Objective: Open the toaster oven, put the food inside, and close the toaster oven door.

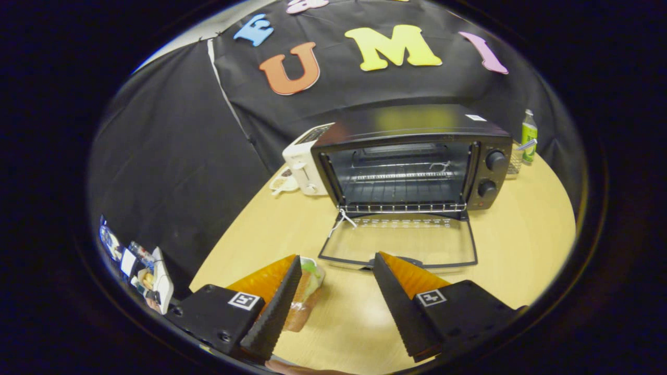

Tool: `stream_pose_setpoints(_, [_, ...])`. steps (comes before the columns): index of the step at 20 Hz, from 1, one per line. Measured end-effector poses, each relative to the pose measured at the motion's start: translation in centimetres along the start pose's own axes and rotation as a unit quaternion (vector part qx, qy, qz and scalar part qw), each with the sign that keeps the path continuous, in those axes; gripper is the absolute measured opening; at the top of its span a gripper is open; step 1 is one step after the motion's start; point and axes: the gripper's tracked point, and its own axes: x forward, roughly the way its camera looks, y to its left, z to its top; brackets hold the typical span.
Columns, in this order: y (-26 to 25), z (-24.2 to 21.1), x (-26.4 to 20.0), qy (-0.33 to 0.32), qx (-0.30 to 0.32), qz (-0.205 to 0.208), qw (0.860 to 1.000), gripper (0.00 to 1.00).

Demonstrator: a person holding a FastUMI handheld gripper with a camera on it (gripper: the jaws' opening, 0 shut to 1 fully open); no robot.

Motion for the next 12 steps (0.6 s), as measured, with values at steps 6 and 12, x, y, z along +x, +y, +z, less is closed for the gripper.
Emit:
stream_pose_setpoints(6, [3.2,-4.3,0.4,0.099,0.031,0.078,0.992,0.89])
stream_pose_setpoints(12, [4.2,-7.1,1.1,0.199,0.095,0.135,0.966,0.8])
